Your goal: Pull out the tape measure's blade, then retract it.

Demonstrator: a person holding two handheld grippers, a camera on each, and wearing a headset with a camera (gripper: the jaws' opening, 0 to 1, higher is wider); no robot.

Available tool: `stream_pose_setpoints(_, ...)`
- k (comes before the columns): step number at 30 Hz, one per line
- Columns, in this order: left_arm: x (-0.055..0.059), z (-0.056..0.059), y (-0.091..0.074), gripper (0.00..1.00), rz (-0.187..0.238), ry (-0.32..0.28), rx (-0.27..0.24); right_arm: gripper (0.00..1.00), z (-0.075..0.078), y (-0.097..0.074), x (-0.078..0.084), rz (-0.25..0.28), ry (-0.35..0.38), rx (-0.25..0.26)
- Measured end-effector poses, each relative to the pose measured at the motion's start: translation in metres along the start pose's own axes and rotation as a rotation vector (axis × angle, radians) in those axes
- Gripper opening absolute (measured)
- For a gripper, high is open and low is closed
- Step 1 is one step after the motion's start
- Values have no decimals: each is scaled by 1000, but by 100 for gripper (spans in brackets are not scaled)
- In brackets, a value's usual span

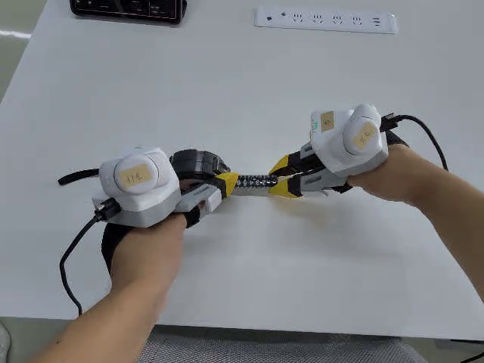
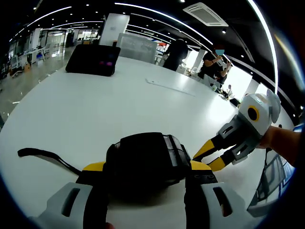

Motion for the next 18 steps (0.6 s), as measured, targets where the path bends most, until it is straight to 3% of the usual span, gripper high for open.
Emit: stream_pose_setpoints(18, 0, 0, -1, 60, 1, -2, 1, 10, -3, 23, -18, 49, 12, -19)
Point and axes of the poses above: the centre of the closed fingertips' face, and the gripper's own axes: y roughly forward along the fingers, z roughly to its right, x roughly out of its underside, the point moved 10 cm from there along -y, roughly backward along the fingers
